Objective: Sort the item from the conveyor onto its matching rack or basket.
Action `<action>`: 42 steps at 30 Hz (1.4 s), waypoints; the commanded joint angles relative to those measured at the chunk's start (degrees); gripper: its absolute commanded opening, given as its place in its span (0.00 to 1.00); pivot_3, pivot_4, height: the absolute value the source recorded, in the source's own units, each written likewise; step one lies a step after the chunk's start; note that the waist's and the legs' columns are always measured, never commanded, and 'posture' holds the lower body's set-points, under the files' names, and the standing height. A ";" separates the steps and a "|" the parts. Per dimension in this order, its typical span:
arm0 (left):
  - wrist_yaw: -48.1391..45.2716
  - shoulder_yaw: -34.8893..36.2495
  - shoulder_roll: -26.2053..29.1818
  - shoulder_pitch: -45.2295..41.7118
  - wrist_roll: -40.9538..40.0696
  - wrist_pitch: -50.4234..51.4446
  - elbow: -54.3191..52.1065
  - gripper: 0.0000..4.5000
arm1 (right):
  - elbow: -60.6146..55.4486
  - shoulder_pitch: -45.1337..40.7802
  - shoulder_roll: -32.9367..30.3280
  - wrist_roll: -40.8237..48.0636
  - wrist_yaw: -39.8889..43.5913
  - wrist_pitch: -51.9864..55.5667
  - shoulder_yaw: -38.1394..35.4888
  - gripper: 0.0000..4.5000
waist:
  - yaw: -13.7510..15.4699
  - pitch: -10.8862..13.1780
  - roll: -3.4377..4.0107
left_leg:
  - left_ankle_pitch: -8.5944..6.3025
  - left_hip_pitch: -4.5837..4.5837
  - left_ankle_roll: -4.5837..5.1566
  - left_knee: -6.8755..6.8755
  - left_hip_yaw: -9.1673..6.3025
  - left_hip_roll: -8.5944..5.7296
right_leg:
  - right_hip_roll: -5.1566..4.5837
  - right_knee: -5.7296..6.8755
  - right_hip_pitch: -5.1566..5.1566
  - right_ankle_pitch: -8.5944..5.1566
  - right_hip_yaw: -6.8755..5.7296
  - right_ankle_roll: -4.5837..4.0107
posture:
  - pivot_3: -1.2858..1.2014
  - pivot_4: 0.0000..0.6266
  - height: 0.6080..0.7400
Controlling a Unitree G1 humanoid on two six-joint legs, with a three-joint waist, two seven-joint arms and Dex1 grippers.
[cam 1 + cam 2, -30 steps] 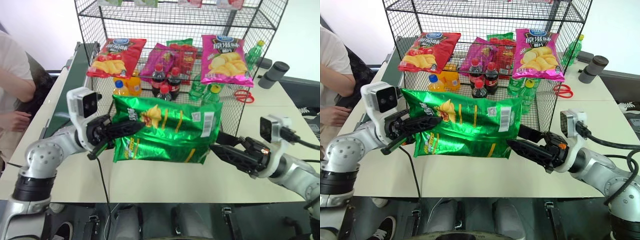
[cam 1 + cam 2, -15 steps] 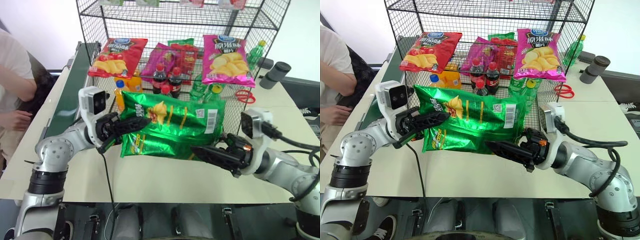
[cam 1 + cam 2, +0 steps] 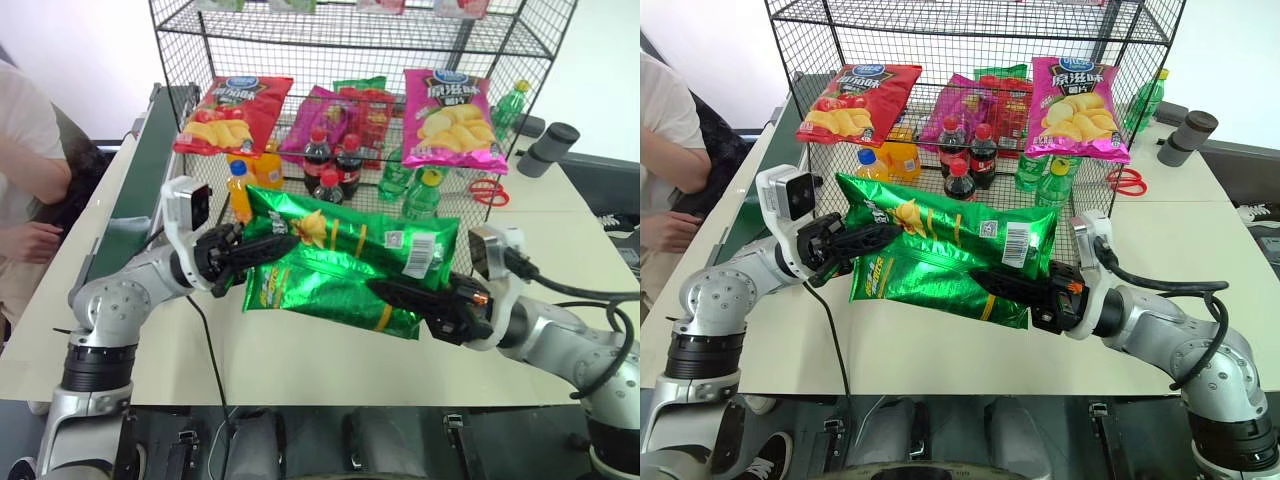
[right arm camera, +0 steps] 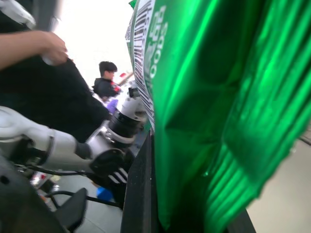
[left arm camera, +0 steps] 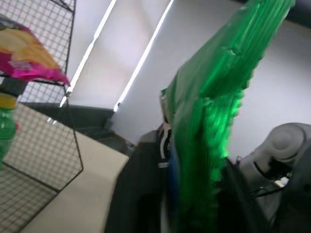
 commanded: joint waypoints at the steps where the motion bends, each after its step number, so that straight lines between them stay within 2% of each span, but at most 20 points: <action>1: -0.72 3.42 0.97 1.08 1.41 -1.74 0.37 0.75 | -3.55 0.66 -3.02 -9.21 1.69 -3.86 -1.16 0.00 | 0.07 0.00 0.00 | 0.00 -0.01 0.00 0.00 0.00 0.00 | 0.00 0.00 -0.01 0.00 0.00 0.00 | 0.52 0.24 1.00; 3: -0.08 4.88 0.92 1.62 3.08 -3.38 2.10 0.96 | -5.07 0.86 -4.08 -13.39 1.62 -5.95 -2.00 0.00 | 0.11 0.00 0.00 | 0.00 -0.03 0.00 0.00 0.00 0.00 | -0.01 -0.01 -0.04 0.00 0.00 0.00 | 0.52 0.24 1.00; 4: -0.37 5.32 1.17 2.06 4.38 -4.57 2.95 0.98 | -6.13 0.41 -4.48 -16.29 0.85 -7.62 -2.34 0.00 | 0.11 0.00 0.00 | 0.00 -0.03 0.00 0.00 0.00 0.00 | -0.01 -0.01 -0.02 0.00 0.00 0.00 | 0.52 0.24 1.00; 7: 1.32 7.49 0.00 2.94 8.92 -10.62 5.17 0.98 | -9.32 -3.21 -4.92 -28.98 -1.27 -15.80 -2.12 0.00 | -0.08 0.00 0.00 | 0.00 -0.03 0.00 0.00 0.01 0.00 | 0.00 -0.01 -0.05 0.00 0.00 0.00 | 0.52 0.24 1.00; 9: 3.67 8.70 -1.50 2.78 11.64 -14.57 6.08 0.98 | -10.40 -5.13 -4.10 -33.77 -2.59 -19.00 -1.70 0.00 | 0.05 0.00 0.00 | 0.00 -0.03 0.00 0.00 0.02 -0.01 | 0.00 -0.01 -0.07 0.01 0.00 0.00 | 0.52 0.24 1.00; 11: 6.26 9.19 -3.08 2.68 15.96 -20.14 6.83 0.98 | -11.20 -8.21 -4.65 -42.79 -4.27 -23.42 0.74 0.00 | 0.21 0.00 0.00 | 0.00 -0.05 0.00 0.00 0.02 -0.01 | -0.02 -0.01 -0.06 0.00 0.00 0.00 | 0.52 0.24 1.00; 16: 10.65 7.13 -5.86 4.63 24.49 -28.69 3.97 0.98 | -7.07 -19.25 -7.60 -71.48 -11.48 -31.95 10.47 0.00 | 0.13 0.00 0.00 | 0.00 -0.14 -0.01 0.00 0.08 -0.02 | -0.07 -0.02 -0.18 0.01 0.02 0.00 | 0.52 0.24 1.00; 23: 13.88 4.46 -9.53 6.81 32.00 -37.67 1.01 0.98 | 5.46 -29.01 -6.06 -104.56 -18.98 -33.13 25.94 0.00 | 0.09 0.00 0.00 | 0.05 -0.21 -0.09 -0.03 0.17 0.04 | -0.09 0.00 -0.33 0.01 0.11 -0.02 | 0.52 0.24 1.00; 28: 15.55 3.88 -10.18 7.64 33.39 -38.93 0.52 0.98 | 13.71 -33.25 -0.94 -113.17 -18.33 -32.44 29.98 0.00 | -0.05 0.00 0.00 | 0.08 -0.23 -0.13 -0.03 0.28 0.04 | -0.06 0.06 -0.43 0.01 0.12 -0.02 | 0.52 0.24 1.00; 31: 19.94 4.57 -11.50 7.79 36.35 -41.76 0.94 0.98 | 23.51 -39.71 3.50 -119.01 -19.74 -30.35 32.14 0.00 | -0.22 0.00 0.00 | 0.07 -0.26 -0.12 -0.02 0.30 0.06 | -0.07 0.08 -0.48 0.02 0.13 -0.02 | 0.52 0.24 1.00; 37: 22.42 3.64 -13.37 10.54 36.95 -43.82 -1.82 0.98 | 34.74 -43.83 10.13 -122.08 -23.55 -28.56 31.97 0.00 | -0.06 0.00 0.00 | 0.14 -0.31 -0.23 -0.02 0.31 0.07 | -0.10 0.11 -0.52 0.02 0.11 -0.02 | 0.52 0.24 1.00; 42: 23.75 3.19 -13.64 11.61 36.79 -43.51 -3.49 0.98 | 39.83 -46.42 14.60 -124.57 -24.71 -24.46 31.79 0.00 | -0.33 0.00 0.00 | 0.29 -0.74 -0.49 0.04 0.35 0.06 | -0.13 0.30 -1.04 0.03 0.13 -0.01 | 0.52 0.24 1.00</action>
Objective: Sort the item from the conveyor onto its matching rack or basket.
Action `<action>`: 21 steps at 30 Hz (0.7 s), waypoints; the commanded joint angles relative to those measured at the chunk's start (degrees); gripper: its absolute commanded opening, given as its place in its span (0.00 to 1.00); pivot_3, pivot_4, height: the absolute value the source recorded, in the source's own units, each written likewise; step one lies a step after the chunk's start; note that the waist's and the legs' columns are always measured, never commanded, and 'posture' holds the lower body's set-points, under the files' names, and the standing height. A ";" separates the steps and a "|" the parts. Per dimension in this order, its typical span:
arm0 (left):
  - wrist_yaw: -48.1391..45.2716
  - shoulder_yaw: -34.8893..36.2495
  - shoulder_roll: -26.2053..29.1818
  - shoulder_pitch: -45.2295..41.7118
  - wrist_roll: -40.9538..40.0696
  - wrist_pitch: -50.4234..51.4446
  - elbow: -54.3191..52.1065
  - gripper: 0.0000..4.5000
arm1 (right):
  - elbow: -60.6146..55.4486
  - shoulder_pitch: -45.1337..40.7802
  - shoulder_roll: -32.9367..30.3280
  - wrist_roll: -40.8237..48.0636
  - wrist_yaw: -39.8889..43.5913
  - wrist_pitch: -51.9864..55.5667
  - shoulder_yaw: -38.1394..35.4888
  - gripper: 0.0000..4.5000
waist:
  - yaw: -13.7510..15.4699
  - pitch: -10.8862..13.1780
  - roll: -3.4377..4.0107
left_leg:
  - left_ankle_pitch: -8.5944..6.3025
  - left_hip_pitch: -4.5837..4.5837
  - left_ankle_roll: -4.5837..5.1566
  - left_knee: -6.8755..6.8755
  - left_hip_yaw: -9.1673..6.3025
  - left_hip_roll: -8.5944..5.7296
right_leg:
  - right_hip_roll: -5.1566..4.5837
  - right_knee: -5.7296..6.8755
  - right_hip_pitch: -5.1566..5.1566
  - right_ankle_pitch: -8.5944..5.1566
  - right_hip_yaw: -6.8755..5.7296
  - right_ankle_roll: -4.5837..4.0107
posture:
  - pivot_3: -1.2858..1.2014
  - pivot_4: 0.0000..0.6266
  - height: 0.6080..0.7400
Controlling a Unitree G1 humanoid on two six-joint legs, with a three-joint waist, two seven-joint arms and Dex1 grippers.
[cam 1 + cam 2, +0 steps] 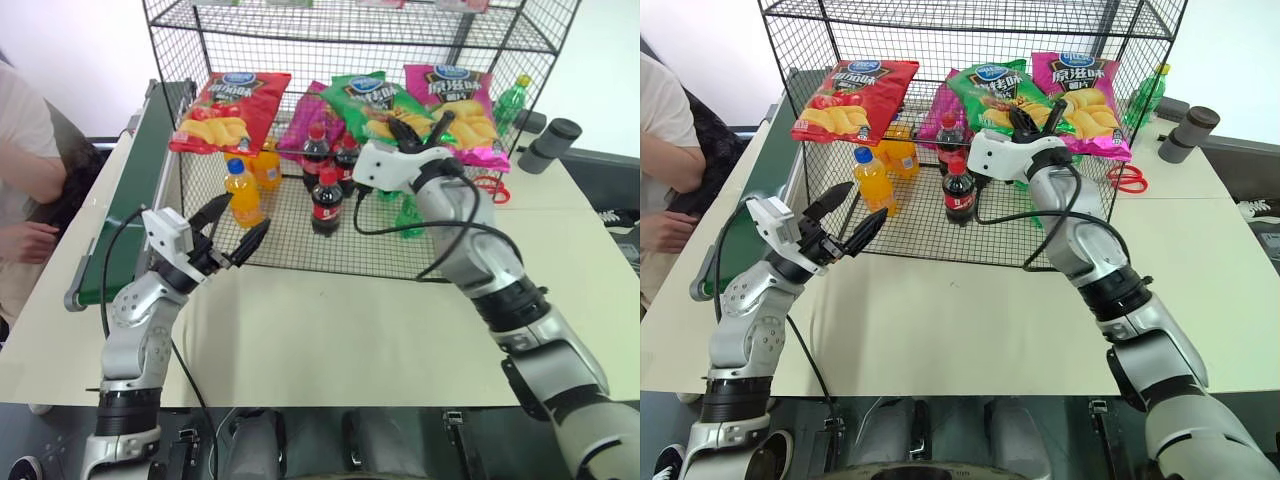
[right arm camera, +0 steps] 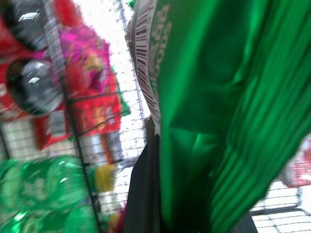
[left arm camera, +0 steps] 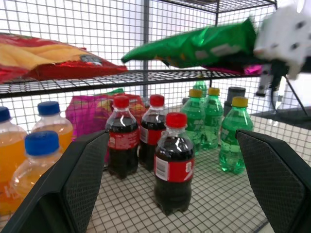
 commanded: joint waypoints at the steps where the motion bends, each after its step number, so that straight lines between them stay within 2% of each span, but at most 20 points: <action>1: 1.05 0.17 -0.20 0.07 -0.50 -0.79 -3.53 0.98 | -0.10 -3.10 2.38 -1.26 -1.49 2.39 -1.95 0.00 | -0.14 0.00 0.00 | 0.02 -0.01 -0.03 0.00 -0.03 0.01 | 0.01 0.01 0.00 0.00 -0.01 0.00 | 0.52 0.24 1.00; 8: 2.15 -0.62 -0.51 -0.32 -0.35 -0.04 -4.32 0.98 | 0.13 -5.28 11.27 -0.10 -2.53 7.06 -2.66 0.00 | -1.55 0.00 0.00 | 0.04 -0.02 -0.07 -0.01 -0.08 0.01 | 0.04 0.11 -0.03 0.00 -0.04 0.00 | 0.52 0.24 1.00; 14: 2.35 -1.57 -0.93 -0.38 -0.25 0.14 -4.46 0.98 | 4.07 -6.93 14.13 0.23 -4.65 7.54 -2.67 0.00 | -2.04 0.00 0.00 | 0.06 -0.03 -0.10 -0.01 -0.12 0.00 | 0.01 0.15 -0.04 0.00 -0.07 0.00 | 0.52 0.24 1.00; 21: 2.40 -1.53 -0.96 0.18 0.01 -0.75 -3.77 0.98 | 7.90 -9.66 18.40 6.50 -5.27 6.94 -6.04 0.00 | -2.70 0.00 0.00 | 0.09 -0.01 -0.15 -0.01 -0.15 0.02 | 0.04 0.28 -0.07 0.00 -0.08 0.00 | 0.52 0.24 1.00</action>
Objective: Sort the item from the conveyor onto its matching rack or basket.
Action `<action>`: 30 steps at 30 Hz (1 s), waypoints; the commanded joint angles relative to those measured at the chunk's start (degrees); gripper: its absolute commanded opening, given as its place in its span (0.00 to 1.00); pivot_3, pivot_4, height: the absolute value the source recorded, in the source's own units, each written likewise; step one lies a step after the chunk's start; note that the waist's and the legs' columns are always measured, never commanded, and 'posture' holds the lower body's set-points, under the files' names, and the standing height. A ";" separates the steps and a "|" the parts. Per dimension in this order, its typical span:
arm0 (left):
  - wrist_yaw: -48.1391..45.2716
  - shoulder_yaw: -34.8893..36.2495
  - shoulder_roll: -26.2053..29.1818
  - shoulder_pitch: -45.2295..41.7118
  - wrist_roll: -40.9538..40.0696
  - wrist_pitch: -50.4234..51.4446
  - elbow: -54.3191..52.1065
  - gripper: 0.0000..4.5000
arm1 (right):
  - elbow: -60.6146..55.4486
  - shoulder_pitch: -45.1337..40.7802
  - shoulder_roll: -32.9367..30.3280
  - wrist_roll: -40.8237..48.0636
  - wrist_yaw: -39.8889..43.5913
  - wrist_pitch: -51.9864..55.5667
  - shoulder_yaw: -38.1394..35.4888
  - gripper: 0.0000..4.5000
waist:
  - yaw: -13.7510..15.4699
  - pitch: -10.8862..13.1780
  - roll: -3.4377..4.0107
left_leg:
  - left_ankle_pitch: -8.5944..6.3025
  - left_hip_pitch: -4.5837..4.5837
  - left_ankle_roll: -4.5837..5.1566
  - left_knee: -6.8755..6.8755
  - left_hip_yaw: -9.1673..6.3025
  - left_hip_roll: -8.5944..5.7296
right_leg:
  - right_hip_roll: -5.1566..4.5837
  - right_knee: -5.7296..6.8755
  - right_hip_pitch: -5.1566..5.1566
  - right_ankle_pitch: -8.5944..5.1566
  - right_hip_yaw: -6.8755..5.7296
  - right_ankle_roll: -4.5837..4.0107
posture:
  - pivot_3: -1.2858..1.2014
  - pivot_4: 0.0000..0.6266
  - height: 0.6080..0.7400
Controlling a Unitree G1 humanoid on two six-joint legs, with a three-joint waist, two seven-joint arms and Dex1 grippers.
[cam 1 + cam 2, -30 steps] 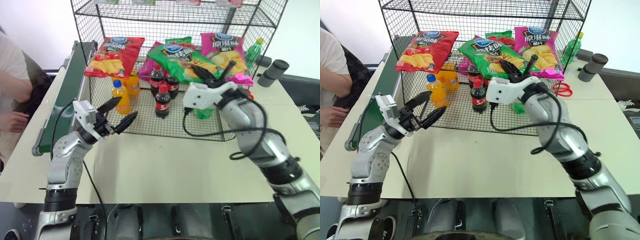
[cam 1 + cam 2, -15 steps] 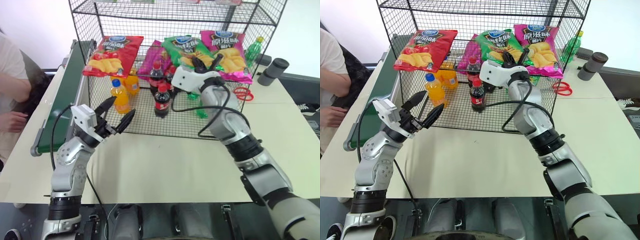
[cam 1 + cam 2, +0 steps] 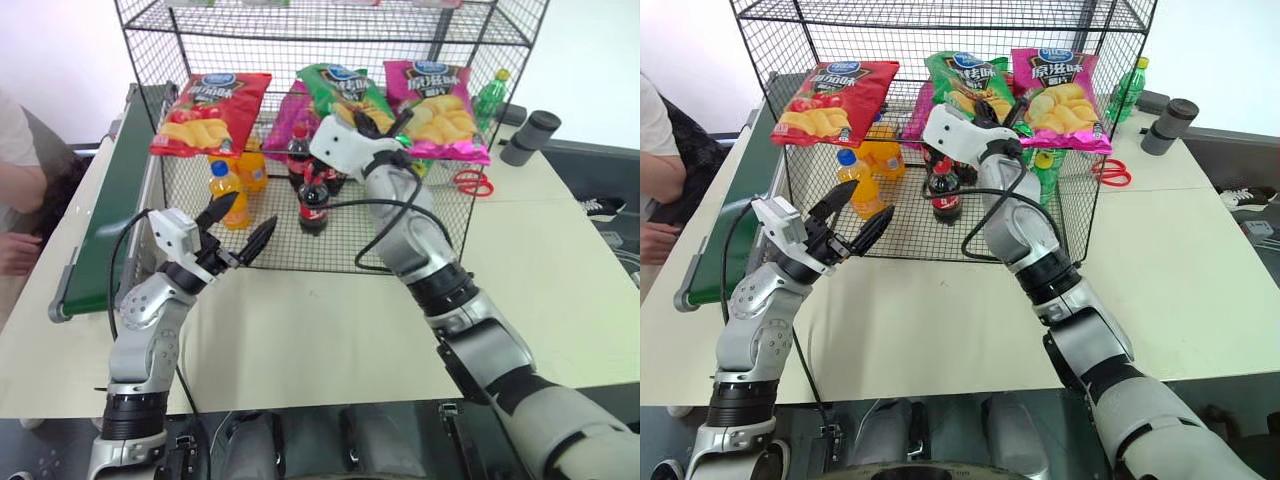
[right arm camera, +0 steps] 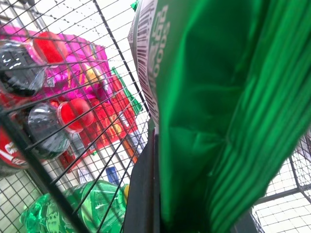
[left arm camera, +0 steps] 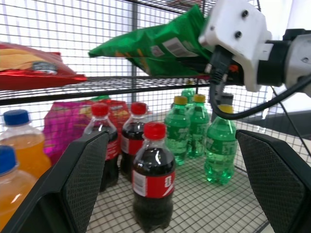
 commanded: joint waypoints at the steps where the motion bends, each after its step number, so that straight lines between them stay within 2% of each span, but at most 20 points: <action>1: -0.14 0.07 0.07 0.39 0.05 -1.29 -1.47 0.99 | 0.18 -2.92 1.57 4.08 -0.88 -1.51 -3.38 0.08 | 0.00 0.00 0.00 | 0.00 0.00 0.00 0.00 0.00 0.00 | 0.00 0.00 0.00 0.00 0.00 0.00 | 0.52 0.24 1.00; 4: -0.67 -0.21 0.10 1.07 0.19 -1.93 -1.25 1.00 | -0.87 -3.64 2.24 5.45 -0.94 -2.39 -3.55 0.28 | -0.01 0.00 0.00 | 0.01 0.01 0.02 0.00 0.00 -0.01 | -0.01 0.07 -0.01 0.00 0.00 0.00 | 0.52 0.24 1.00; 5: -0.57 -0.18 0.01 1.18 0.04 -1.85 -1.17 1.00 | -2.06 -3.58 2.46 5.59 -0.45 -3.06 -2.84 0.41 | 0.00 0.00 0.00 | 0.01 0.01 0.03 0.00 0.00 -0.01 | -0.01 0.08 -0.02 0.00 0.00 0.00 | 0.52 0.24 1.00; 7: -0.49 -0.15 -0.02 1.34 0.19 -2.08 -0.89 1.00 | -4.45 -3.20 3.88 7.58 0.45 -3.25 -3.18 0.59 | -0.01 0.00 0.00 | 0.01 0.00 0.03 0.00 -0.02 -0.01 | -0.01 0.09 -0.03 0.00 0.00 0.00 | 0.52 0.24 1.00; 14: -1.25 -0.66 -0.05 1.77 0.29 -2.59 -0.35 1.00 | -11.70 -2.25 9.68 16.69 3.30 -2.14 -6.71 0.59 | 0.10 0.00 0.00 | -0.02 -0.02 0.09 -0.01 -0.04 0.00 | -0.02 0.18 -0.10 0.00 -0.01 0.00 | 0.52 0.24 1.00; 22: -1.68 -0.35 0.13 1.47 0.06 -2.86 0.31 1.00 | -12.70 0.43 9.72 19.00 4.80 -4.73 -4.12 0.59 | 0.09 0.00 0.00 | -0.08 -0.02 0.24 0.00 -0.08 -0.02 | -0.05 0.18 -0.08 0.00 -0.04 -0.01 | 0.52 0.24 1.00; 25: -2.06 -0.16 0.31 1.84 0.02 -3.13 0.49 1.00 | -17.30 1.28 12.31 24.33 6.35 -5.71 -6.24 0.59 | 0.00 0.00 0.00 | -0.08 -0.05 0.24 -0.01 -0.09 -0.01 | -0.04 0.19 -0.11 0.00 -0.04 -0.01 | 0.52 0.24 1.00; 27: -2.28 -0.13 0.24 1.99 0.10 -3.37 0.63 1.00 | -21.01 2.52 14.34 31.08 10.69 -5.64 -7.38 0.59 | -0.04 0.00 0.00 | -0.07 -0.05 0.23 -0.03 -0.08 0.01 | 0.00 0.19 -0.14 0.00 -0.04 0.00 | 0.52 0.24 1.00; 30: -2.30 -0.30 0.12 1.92 0.28 -3.44 0.59 1.00 | -23.99 3.99 14.85 35.24 11.70 -4.84 -9.55 0.59 | 0.06 0.00 0.00 | -0.07 -0.05 0.23 -0.04 -0.12 0.02 | 0.00 0.19 -0.13 0.00 -0.04 -0.01 | 0.52 0.24 1.00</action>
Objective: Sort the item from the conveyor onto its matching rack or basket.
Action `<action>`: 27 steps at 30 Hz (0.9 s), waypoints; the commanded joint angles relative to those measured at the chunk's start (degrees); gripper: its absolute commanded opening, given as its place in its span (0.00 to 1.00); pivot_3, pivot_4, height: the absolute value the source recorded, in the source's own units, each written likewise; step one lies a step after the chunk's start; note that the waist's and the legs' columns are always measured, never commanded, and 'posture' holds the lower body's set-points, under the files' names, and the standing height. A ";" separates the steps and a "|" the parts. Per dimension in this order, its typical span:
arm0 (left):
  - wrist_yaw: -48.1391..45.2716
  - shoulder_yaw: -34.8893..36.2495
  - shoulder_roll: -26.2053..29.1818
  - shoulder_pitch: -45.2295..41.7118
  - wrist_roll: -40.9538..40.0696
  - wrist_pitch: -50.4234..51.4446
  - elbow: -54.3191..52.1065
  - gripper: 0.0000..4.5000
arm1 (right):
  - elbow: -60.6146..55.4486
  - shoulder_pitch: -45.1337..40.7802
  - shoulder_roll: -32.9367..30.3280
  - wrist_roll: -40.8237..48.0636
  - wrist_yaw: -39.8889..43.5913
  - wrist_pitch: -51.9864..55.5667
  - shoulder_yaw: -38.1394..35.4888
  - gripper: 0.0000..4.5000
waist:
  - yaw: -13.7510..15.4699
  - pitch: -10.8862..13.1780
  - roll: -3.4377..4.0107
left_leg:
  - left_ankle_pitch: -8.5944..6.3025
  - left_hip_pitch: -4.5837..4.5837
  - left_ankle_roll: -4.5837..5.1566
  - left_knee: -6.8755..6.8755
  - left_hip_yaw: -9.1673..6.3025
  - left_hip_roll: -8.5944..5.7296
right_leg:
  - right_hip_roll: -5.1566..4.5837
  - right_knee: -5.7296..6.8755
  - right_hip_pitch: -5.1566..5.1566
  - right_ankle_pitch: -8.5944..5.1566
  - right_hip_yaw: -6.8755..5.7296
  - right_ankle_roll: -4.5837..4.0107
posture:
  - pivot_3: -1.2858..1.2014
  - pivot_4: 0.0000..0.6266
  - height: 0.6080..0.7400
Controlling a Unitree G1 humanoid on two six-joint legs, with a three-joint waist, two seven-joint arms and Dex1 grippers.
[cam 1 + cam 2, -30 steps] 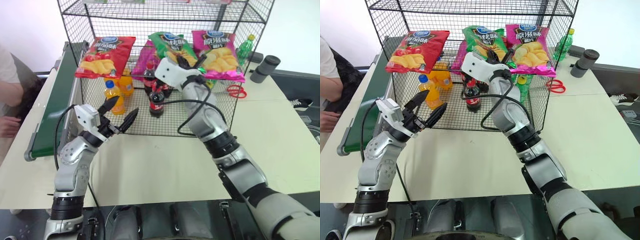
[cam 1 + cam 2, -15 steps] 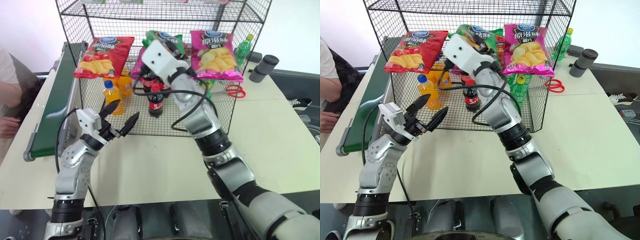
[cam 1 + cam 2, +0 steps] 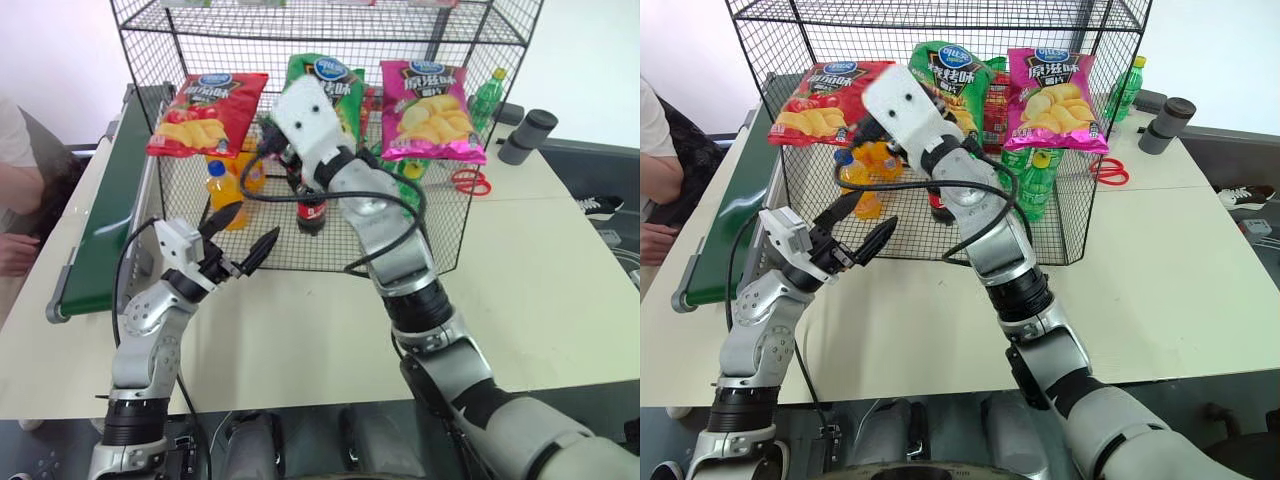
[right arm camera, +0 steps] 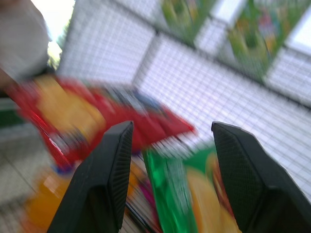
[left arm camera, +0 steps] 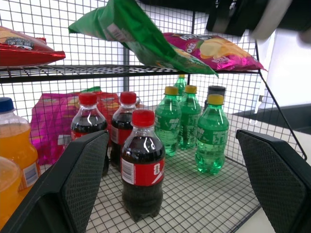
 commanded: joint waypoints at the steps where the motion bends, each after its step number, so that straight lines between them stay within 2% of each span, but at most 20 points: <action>1: -0.09 0.23 0.28 -0.09 0.19 -1.16 -0.90 1.00 | -6.62 1.60 0.37 7.03 2.26 -0.37 -3.92 0.59 | 0.15 -0.01 -0.02 | 0.00 0.00 0.01 0.01 -0.01 -0.01 | -0.02 0.00 0.02 0.00 0.00 0.00 | 0.52 0.24 1.00; 7: -1.55 0.25 2.76 -0.23 0.45 0.19 -0.77 1.00 | -18.53 10.51 -4.55 18.25 7.58 4.40 -10.03 0.59 | 0.45 -0.03 -0.05 | -0.01 0.00 0.18 0.06 -0.11 -0.14 | -0.20 -0.05 0.19 0.00 -0.12 0.00 | 0.52 0.24 1.00; 12: -3.20 1.23 8.35 1.08 -1.09 7.50 -1.13 1.00 | -32.47 28.73 -16.72 23.87 13.69 9.37 -14.47 0.59 | 0.28 -0.02 -0.04 | -0.01 -0.01 0.18 -0.08 -0.15 -0.09 | -0.13 -0.14 0.17 0.00 -0.13 0.00 | 0.52 0.24 1.00; 16: -6.04 3.49 13.98 2.77 -1.94 11.17 0.42 1.00 | -41.98 45.10 -26.19 32.03 19.45 12.93 -23.37 0.59 | 0.12 0.01 0.02 | -0.02 -0.02 0.18 -0.14 -0.14 -0.07 | -0.11 -0.32 0.21 0.00 -0.11 0.00 | 0.52 0.24 1.00; 19: -9.69 4.65 17.28 3.12 -2.00 10.80 2.29 1.00 | -43.99 58.03 -31.73 36.69 25.76 11.17 -30.80 0.59 | 0.29 0.01 0.01 | -0.02 0.05 0.19 -0.14 -0.15 -0.05 | -0.02 -0.35 0.30 0.00 -0.10 0.00 | 0.52 0.24 1.00; 23: -13.82 3.47 20.48 1.21 0.40 8.65 5.49 1.00 | -42.49 71.19 -35.60 39.88 33.71 4.40 -38.86 0.99 | 0.70 0.01 0.01 | -0.03 0.25 0.21 -0.13 -0.17 -0.11 | 0.04 -0.50 0.63 0.00 -0.13 -0.01 | 0.52 0.24 1.00; 27: -15.22 2.95 21.16 -0.97 1.17 7.86 7.41 1.00 | -40.21 77.24 -38.64 43.44 37.36 3.15 -42.71 1.00 | 0.98 0.05 -0.07 | -0.12 0.93 0.37 -0.15 -0.09 -0.12 | 0.04 -0.75 1.36 -0.01 -0.13 -0.01 | 0.52 0.24 1.00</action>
